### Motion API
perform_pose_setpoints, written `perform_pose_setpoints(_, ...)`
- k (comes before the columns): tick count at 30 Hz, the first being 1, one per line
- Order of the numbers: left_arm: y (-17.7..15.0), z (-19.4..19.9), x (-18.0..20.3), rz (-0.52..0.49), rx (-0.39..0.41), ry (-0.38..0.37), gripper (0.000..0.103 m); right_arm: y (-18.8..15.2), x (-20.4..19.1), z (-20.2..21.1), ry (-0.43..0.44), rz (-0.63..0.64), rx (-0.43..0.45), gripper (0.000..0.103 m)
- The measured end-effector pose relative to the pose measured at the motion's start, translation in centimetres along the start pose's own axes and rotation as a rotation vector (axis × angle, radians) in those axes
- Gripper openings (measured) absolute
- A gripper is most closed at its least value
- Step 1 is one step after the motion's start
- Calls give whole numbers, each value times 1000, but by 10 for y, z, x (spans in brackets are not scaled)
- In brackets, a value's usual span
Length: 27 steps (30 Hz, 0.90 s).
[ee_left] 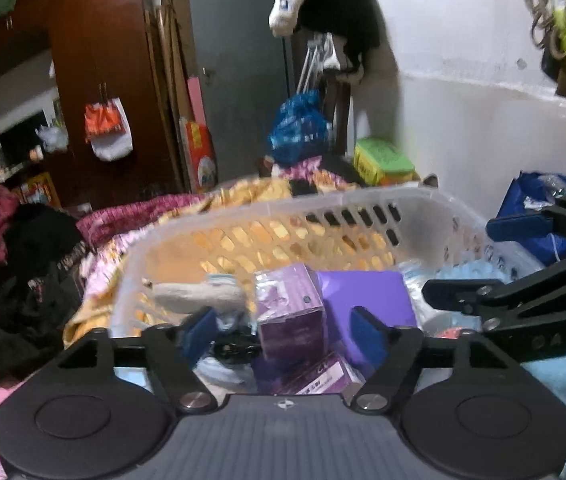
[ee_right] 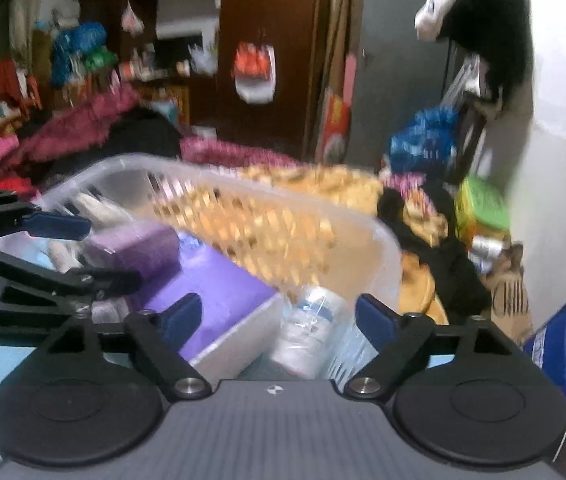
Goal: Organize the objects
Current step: 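Open both grippers to drop the roll and purple box into the basket, then move both grippers to the clear plastic bag and pinch it closed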
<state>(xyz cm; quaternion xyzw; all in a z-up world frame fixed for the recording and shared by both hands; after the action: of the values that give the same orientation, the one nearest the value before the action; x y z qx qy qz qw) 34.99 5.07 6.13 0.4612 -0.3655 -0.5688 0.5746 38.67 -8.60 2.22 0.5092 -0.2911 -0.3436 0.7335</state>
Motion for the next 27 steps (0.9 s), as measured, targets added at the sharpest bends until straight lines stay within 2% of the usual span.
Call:
perform_pose_setpoints(1,3,11,0,-8,27,2,82,2,1,8,5,-7,31,99)
perform_pose_setpoints(3,9,35,2,-30,77,4,82,3,4,30,18,-19,112,103)
perform_pose_setpoints(6,18,74,2,-75,117,20,83,0,10,65,17,-41,209,103)
perform_pose_setpoints(10,29,123,-2,-149,126,32,84,-2,16,102,-9,-52,286,103)
perform_pose_setpoints(13,26,154,-7,-198,124,67,89,-10,20,129,-55,-58,337,103)
perform_pose_setpoints(17,2,179,-14,-177,138,38,89,-29,12,151,-122,-2,360,103)
perform_pose_setpoints(20,-27,197,-16,-154,185,23,89,-54,2,170,-131,-26,372,103)
perform_pose_setpoints(23,-56,209,-11,-143,236,6,89,-84,-8,186,-81,-98,376,103)
perform_pose_setpoints(27,-96,208,0,-131,299,-14,89,-122,-24,198,-43,-123,392,103)
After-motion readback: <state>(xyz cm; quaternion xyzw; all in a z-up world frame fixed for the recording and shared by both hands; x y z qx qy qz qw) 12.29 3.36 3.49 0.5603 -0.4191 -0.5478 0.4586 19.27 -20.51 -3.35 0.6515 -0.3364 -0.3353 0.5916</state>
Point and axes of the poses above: each gripper's, at about its wrist camera, not at the fingertips, and z roughly against the way its jaws point, x to its right, y to its top, the point moved 3 cm from there along -z, roughly the way its jaws point, and after that the axes turned 15 degrees about x, right-handed, at the moved point
